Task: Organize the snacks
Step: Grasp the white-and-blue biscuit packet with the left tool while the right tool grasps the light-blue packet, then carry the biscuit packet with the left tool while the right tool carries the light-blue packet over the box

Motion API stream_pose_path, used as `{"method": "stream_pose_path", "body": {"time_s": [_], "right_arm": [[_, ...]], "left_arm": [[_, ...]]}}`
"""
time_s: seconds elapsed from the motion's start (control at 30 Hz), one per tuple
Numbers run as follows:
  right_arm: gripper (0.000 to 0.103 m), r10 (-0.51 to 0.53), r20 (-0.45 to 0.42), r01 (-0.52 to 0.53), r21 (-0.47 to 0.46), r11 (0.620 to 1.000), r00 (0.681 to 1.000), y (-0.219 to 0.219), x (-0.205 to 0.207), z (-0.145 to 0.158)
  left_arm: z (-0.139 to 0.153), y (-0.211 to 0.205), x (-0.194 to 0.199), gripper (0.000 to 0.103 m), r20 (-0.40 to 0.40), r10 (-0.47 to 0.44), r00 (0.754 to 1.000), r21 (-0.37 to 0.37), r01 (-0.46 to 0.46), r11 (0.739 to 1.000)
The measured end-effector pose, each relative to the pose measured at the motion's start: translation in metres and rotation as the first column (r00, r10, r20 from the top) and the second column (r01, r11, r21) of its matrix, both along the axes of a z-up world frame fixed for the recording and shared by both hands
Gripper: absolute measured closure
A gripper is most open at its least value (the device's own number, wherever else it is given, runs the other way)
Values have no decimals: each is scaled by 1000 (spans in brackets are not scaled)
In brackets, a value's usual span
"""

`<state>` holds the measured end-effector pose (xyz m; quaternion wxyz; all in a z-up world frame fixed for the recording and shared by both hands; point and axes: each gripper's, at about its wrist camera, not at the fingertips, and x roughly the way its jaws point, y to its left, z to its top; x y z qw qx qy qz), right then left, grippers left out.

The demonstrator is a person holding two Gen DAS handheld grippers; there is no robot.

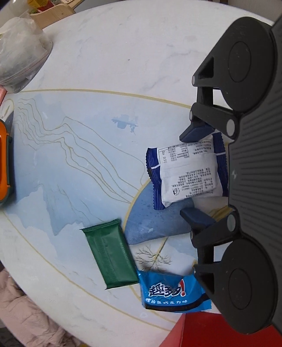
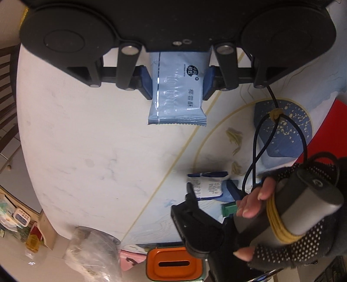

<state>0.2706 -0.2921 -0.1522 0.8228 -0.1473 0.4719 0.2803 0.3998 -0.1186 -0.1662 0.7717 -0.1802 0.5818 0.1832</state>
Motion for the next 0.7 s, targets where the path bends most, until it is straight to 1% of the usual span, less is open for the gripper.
{"method": "stream_pose_path", "body": {"time_s": [0.07, 0.17, 0.3, 0.43, 0.7], "right_arm": [[56, -9, -3, 9, 3, 1000, 1000, -2, 2, -2], [56, -25, -6, 25, 4, 1000, 1000, -5, 3, -3], [56, -46, -9, 46, 9, 999, 999, -9, 5, -2], [56, -73, -13, 73, 21, 997, 997, -15, 2, 2], [56, -119, -18, 120, 58, 991, 993, -30, -9, 21]], "left_arm": [[1, -2, -1, 49, 14, -10, 1000, 14, 10, 1000], [2, -2, -2, 54, 24, -14, 1000, 15, 14, 1000], [2, 1, -10, 55, 34, -12, 999, 19, 11, 1000], [6, 5, -24, 55, 38, -11, 999, -3, 11, 1000], [31, 1, -62, 55, 65, -41, 997, -29, 43, 999]]}}
